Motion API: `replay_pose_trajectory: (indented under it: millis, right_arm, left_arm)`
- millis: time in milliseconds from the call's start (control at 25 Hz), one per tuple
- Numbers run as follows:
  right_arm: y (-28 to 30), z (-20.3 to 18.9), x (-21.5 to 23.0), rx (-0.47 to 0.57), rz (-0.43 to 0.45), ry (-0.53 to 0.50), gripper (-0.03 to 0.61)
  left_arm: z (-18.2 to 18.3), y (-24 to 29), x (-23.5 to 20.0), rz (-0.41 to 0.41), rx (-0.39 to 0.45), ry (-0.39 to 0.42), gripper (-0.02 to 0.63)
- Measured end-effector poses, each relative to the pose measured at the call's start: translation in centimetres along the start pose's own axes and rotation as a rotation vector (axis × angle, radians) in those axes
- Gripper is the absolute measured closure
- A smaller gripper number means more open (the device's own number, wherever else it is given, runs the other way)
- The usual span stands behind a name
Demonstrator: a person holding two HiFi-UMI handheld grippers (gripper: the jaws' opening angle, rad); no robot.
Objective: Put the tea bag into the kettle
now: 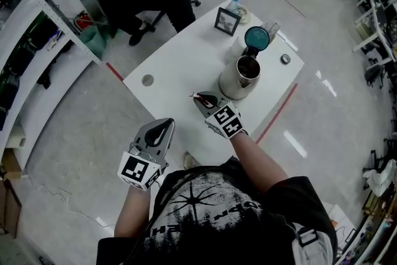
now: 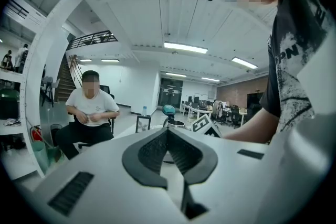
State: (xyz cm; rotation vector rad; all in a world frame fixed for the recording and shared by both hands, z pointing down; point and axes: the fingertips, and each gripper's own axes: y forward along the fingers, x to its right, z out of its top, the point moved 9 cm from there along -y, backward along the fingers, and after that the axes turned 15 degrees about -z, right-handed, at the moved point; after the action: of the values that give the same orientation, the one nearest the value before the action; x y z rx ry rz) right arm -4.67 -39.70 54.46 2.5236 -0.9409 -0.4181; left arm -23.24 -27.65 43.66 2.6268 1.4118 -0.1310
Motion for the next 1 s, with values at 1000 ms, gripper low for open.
replay_pose_trajectory:
  millis: [1000]
  right_arm:
    - [-10.0, 3.6, 11.7, 0.158, -0.300, 0.048, 0.535]
  left_arm:
    - [0.8, 10.1, 2.6, -0.282, -0.028, 0.025, 0.606]
